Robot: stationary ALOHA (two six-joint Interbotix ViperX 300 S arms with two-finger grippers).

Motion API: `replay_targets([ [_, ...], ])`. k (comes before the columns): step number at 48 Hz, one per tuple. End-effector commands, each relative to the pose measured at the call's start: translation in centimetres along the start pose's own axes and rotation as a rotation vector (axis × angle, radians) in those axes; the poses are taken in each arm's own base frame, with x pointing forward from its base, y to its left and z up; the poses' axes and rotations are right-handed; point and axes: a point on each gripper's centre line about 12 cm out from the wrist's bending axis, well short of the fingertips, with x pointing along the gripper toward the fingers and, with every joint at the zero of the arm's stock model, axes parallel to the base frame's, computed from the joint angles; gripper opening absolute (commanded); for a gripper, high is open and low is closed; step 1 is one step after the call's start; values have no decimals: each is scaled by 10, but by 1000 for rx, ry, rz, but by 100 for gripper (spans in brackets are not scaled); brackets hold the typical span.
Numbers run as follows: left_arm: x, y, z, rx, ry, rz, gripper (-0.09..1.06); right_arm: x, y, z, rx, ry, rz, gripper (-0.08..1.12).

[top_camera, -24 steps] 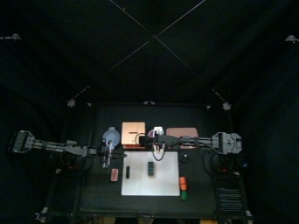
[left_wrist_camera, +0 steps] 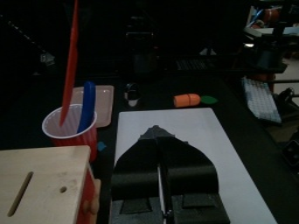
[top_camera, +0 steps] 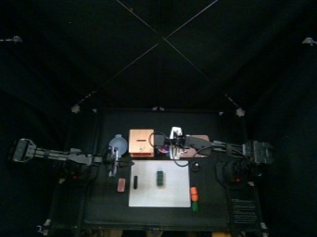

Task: Cut the sushi into 4 pieces with the knife
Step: Grasp knife edge with left hand

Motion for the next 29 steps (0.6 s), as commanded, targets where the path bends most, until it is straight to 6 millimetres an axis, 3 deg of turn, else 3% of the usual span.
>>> replay_targets([
  [1,0,3,12,0,-53,12,10,-26,2,-5,45,-148,29,22],
  [18,-2,5,18,-15,-96,21,46,-1,38,-64,217,-547,162,22],
  [29,2,4,24,-27,-109,18,84,28,51,-89,224,-628,191,22],
])
